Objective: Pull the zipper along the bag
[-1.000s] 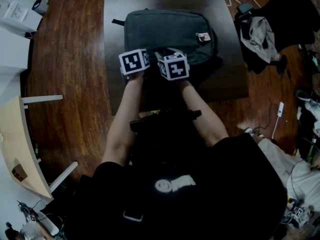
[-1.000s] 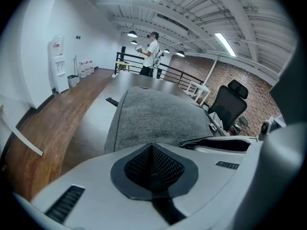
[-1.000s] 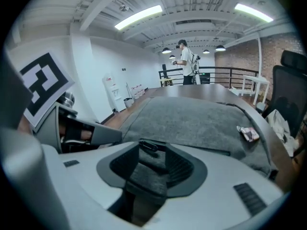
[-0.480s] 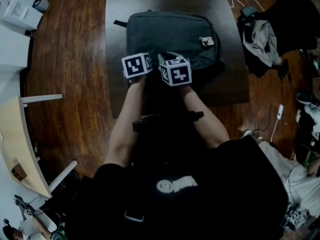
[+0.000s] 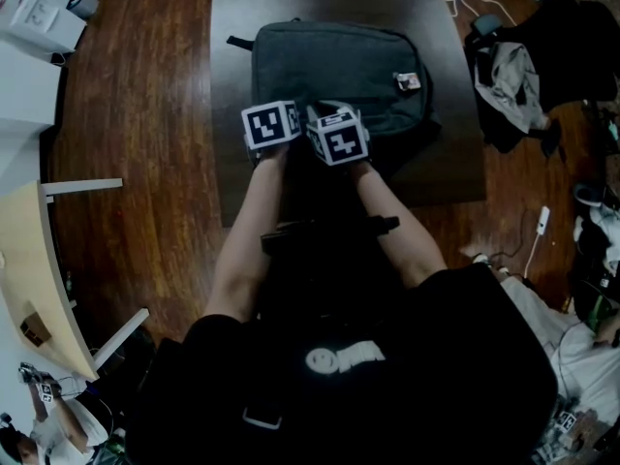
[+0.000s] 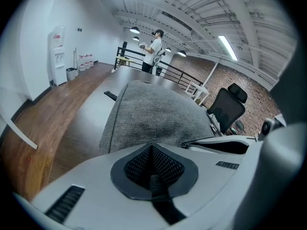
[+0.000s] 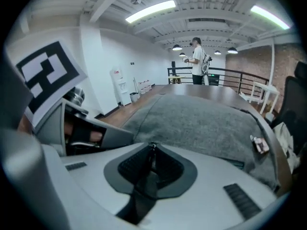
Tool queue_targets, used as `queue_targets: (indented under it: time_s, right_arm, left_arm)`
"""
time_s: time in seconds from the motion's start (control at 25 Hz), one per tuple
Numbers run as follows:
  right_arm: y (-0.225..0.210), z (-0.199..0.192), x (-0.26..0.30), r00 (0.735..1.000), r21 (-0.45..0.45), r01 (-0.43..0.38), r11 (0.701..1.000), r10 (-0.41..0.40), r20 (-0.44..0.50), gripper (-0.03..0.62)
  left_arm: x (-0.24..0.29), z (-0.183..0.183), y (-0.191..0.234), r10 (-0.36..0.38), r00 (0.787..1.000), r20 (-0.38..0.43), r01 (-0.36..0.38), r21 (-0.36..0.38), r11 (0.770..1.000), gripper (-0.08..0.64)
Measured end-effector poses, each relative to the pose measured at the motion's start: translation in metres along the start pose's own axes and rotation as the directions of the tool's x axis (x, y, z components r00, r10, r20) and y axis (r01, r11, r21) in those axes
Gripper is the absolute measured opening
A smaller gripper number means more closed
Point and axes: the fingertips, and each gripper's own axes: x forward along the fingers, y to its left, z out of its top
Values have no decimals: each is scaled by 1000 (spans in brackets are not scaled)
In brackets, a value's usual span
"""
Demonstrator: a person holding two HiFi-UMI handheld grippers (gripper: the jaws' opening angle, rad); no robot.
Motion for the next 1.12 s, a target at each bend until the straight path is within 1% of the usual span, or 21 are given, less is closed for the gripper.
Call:
queue_targets:
  time_s: [0.12, 0.24, 0.32, 0.4, 0.52, 0.64, 0.8, 0.92, 1.0, 1.12]
  right_arm:
    - [4, 2, -2, 1000, -41, 11, 999, -11, 8, 61]
    - [7, 4, -6, 1000, -57, 15, 998, -14, 17, 54]
    - [8, 4, -10, 999, -41, 21, 999, -19, 33, 30]
    - [6, 5, -11, 999, -23, 16, 1000, -15, 47, 28]
    - [3, 5, -10, 999, 28, -16, 999, 14, 42, 25]
    - [2, 8, -14, 998, 76, -51, 996, 48, 38, 23]
    - [2, 9, -13, 996, 105, -84, 991, 82, 22, 21]
    - [1, 9, -13, 995, 113, -96, 989, 95, 15, 21]
    - [0, 8, -13, 995, 115, -104, 988, 103, 13, 21]
    - [-2, 8, -13, 993, 123, -114, 986, 114, 9, 21]
  left_arm:
    - [-1, 1, -4, -28, 1000, 0, 28, -19, 999, 0]
    - [-2, 1, -2, -23, 1000, 0, 23, -13, 1000, 0]
    - [-2, -1, 2, -10, 1000, -5, 10, -10, 1000, 0]
    - [-3, 0, 3, -1, 1000, 0, 1, -7, 1000, 0]
    - [-2, 0, 2, 0, 1000, 2, 0, 1, 1000, 0]
    - [-4, 1, -2, -17, 1000, 7, 17, -20, 1000, 0]
    - [-5, 9, -4, -2, 1000, 26, 1, 22, 1000, 0]
    - [1, 7, -10, -8, 1000, 8, 7, 64, 998, 0]
    - [3, 7, -8, 4, 1000, 4, -5, 89, 996, 0]
    - [4, 7, -6, 18, 1000, 2, -18, 85, 996, 0]
